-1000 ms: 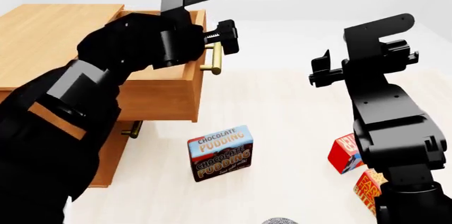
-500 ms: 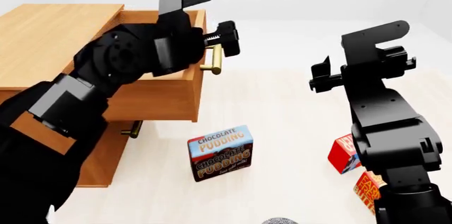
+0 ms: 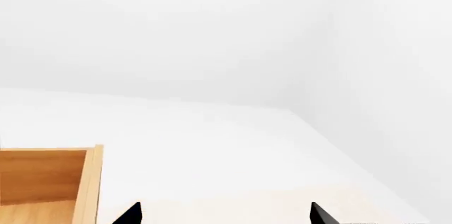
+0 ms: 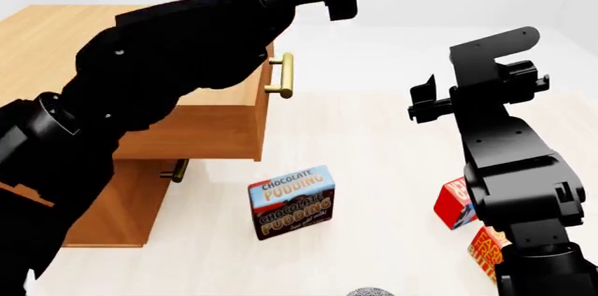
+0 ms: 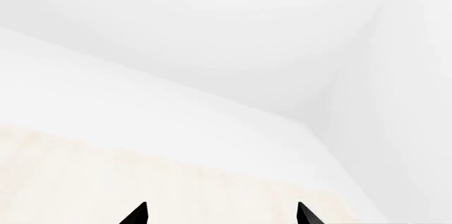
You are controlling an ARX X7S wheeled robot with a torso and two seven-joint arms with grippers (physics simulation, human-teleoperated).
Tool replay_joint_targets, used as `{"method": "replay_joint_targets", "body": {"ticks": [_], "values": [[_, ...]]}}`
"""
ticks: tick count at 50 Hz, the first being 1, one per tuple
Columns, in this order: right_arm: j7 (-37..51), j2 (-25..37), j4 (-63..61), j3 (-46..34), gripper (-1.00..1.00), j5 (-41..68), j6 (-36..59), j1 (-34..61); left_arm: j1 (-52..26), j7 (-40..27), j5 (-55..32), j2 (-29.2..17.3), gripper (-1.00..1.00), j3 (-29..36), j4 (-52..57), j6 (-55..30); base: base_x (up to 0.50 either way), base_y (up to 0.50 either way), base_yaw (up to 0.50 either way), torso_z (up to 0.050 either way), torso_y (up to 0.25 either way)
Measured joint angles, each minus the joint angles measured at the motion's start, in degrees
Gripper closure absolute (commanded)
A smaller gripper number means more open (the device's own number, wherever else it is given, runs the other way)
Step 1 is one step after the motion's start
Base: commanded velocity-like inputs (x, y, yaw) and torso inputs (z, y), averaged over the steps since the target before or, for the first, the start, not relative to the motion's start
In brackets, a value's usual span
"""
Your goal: Put the bowl in the top drawer of the cabinet.
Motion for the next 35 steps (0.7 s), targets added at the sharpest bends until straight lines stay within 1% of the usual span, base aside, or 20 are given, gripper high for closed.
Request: {"method": "replay_joint_targets", "body": {"ticks": [9,20,28,35], "values": [[0.90,0.57,-2.25,2.10,-1.00,0.61,1.37,-0.33,3.32,-2.38,-5.93,-4.53,-1.00,-2.20,12.66,-0.13,0.00,0.00,0.00,0.000,0.000],[2.74,1.73,-6.72,6.36,-1.00,1.44,4.16,-0.90,10.78,-3.84,-13.04,-11.87,-1.00,-4.31,28.56,-0.01,0.00,0.00,0.00,0.000,0.000],[4.02,2.42,-8.97,8.36,-1.00,1.46,5.51,-1.31,16.93,-3.49,-17.55,-17.55,-1.00,-5.94,38.84,1.01,0.00,0.00,0.00,0.000,0.000],[4.91,2.60,-9.68,9.24,-1.00,1.34,5.42,-2.06,22.91,-2.44,-19.15,-21.77,-1.00,-6.38,46.40,1.87,0.00,0.00,0.00,0.000,0.000]]}}
